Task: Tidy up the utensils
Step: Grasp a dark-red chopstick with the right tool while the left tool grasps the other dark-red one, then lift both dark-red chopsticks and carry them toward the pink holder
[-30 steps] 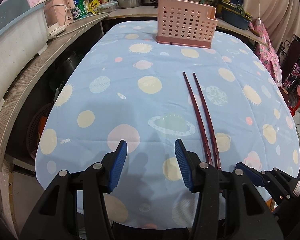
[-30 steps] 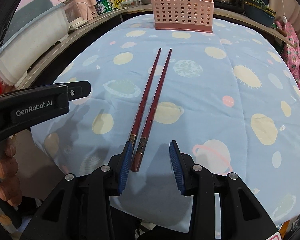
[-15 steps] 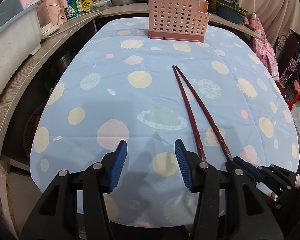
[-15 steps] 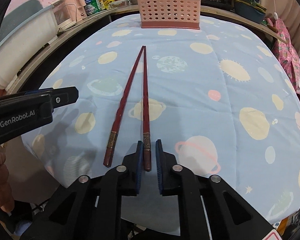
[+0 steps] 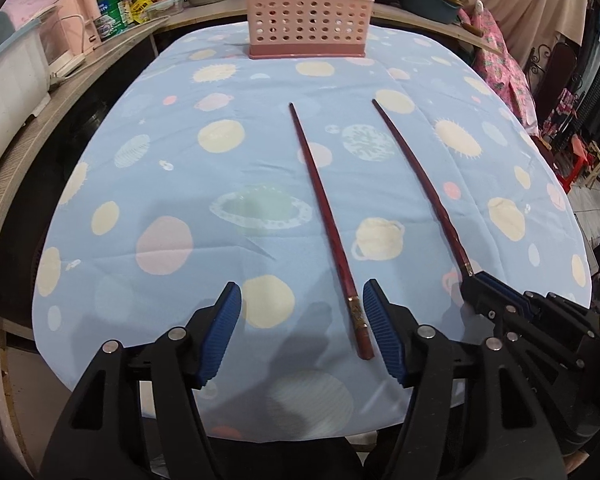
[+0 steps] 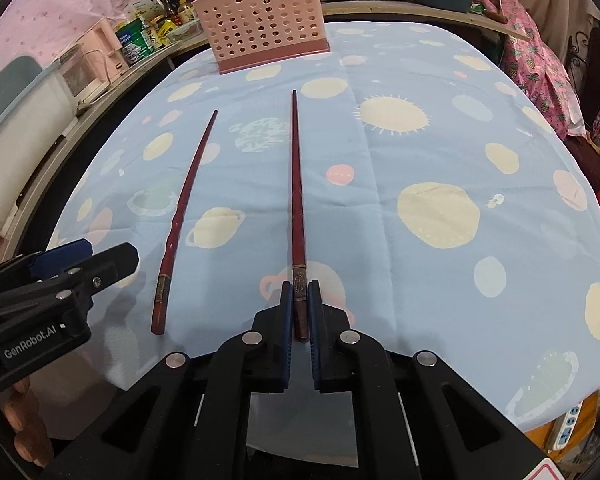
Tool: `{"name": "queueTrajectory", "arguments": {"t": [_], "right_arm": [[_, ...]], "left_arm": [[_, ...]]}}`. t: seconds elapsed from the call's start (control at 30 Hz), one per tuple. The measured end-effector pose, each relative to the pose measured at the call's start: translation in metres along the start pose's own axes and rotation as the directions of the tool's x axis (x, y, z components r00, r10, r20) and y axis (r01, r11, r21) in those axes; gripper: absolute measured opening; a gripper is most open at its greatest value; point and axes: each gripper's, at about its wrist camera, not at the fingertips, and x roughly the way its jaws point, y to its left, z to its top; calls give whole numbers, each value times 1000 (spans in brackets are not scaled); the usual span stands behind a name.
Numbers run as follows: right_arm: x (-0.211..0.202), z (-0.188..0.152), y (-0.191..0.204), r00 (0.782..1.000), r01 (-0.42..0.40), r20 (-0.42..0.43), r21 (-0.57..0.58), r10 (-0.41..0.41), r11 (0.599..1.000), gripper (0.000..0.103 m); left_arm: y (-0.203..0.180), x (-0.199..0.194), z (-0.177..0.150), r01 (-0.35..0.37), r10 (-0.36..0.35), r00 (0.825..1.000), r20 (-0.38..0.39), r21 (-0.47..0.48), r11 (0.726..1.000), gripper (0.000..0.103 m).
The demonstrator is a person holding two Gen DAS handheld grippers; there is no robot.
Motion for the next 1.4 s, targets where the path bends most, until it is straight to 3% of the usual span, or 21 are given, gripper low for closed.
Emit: {"name": "queueTrajectory", "arguments": {"t": [0.27, 0.47, 0.57, 0.67, 0.73, 0.77, 1.4], "right_arm": [[0, -1, -1, 1000, -2, -1, -1, 2, 1000, 7], [0, -1, 0, 1000, -2, -3, -3, 2, 1000, 7], [0, -1, 0, 1000, -3, -3, -2, 3, 1000, 7], [0, -1, 0, 1000, -3, -3, -3, 3, 1000, 7], [0, -1, 0, 1000, -3, -3, -3, 3, 1000, 7], [0, -1, 0, 1000, -3, -3, -3, 3, 1000, 7], [-27, 20, -1, 997, -22, 76, -11, 22, 1000, 7]], "left_arm": [[-8, 14, -9, 10, -9, 999, -48, 14, 1000, 60], [-6, 15, -13, 2, -2, 999, -54, 12, 1000, 51], [-5, 14, -14, -1, 1, 999, -53, 10, 1000, 41], [-2, 13, -13, -4, 4, 999, -54, 0, 1000, 26], [1, 13, -13, -1, 1, 998, -59, -10, 1000, 10], [3, 13, -12, 2, -3, 998, -62, -15, 1000, 8], [12, -23, 11, 10, -11, 1000, -5, -57, 998, 7]]}}
